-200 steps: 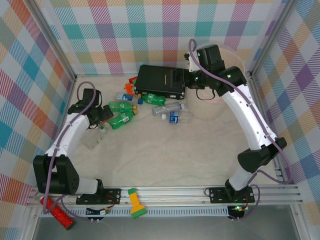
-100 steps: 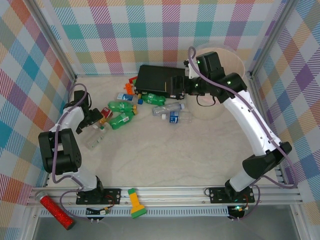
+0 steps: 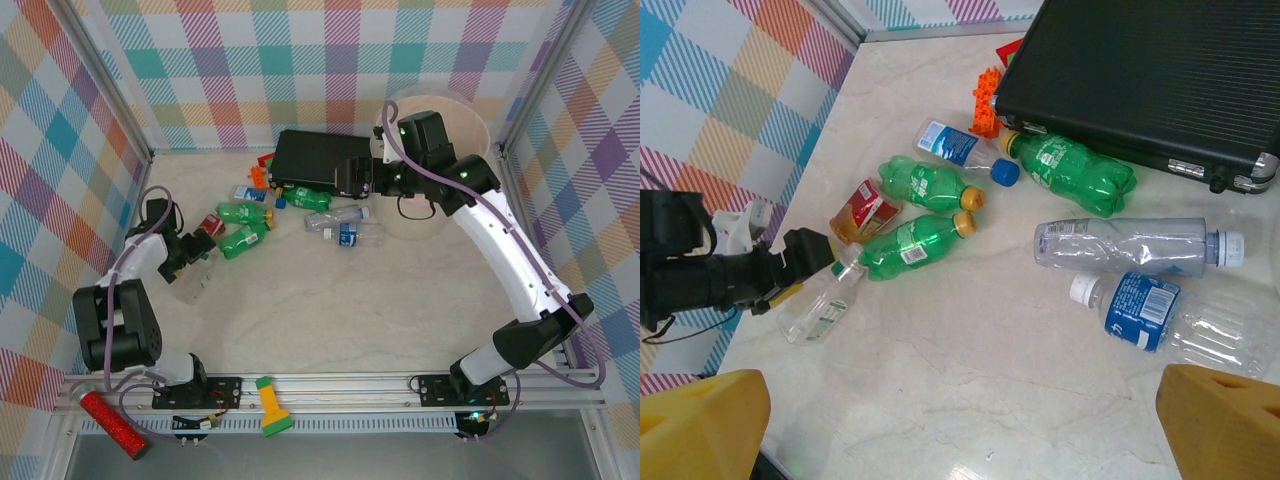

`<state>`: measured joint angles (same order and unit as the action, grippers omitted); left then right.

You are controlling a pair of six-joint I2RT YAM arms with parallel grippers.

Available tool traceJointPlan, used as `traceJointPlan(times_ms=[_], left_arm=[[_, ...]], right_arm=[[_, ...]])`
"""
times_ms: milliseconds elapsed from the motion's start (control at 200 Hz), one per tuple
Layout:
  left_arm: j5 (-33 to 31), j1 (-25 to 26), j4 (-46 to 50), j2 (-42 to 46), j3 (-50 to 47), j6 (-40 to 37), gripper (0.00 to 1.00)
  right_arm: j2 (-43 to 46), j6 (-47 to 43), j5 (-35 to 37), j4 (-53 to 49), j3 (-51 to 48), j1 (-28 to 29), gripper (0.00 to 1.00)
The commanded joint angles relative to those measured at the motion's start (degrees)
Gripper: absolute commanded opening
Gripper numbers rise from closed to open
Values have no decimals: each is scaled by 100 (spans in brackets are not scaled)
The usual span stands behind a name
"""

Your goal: Put the plastic bottles in the bin

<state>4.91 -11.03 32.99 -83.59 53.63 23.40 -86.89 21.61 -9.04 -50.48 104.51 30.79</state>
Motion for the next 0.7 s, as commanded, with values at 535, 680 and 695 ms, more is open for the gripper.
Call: traceJointPlan(times_ms=[535, 680, 695], left_arm=[[-496, 1134, 658, 1144, -1109, 719, 99], [-834, 1341, 720, 876, -1076, 854, 95], [-854, 1354, 722, 841, -1062, 872, 95]], right_arm=[[84, 206, -278, 433, -280, 41, 99], [171, 248, -228, 472, -392, 42, 99], [179, 254, -224, 469, -396, 42, 99]])
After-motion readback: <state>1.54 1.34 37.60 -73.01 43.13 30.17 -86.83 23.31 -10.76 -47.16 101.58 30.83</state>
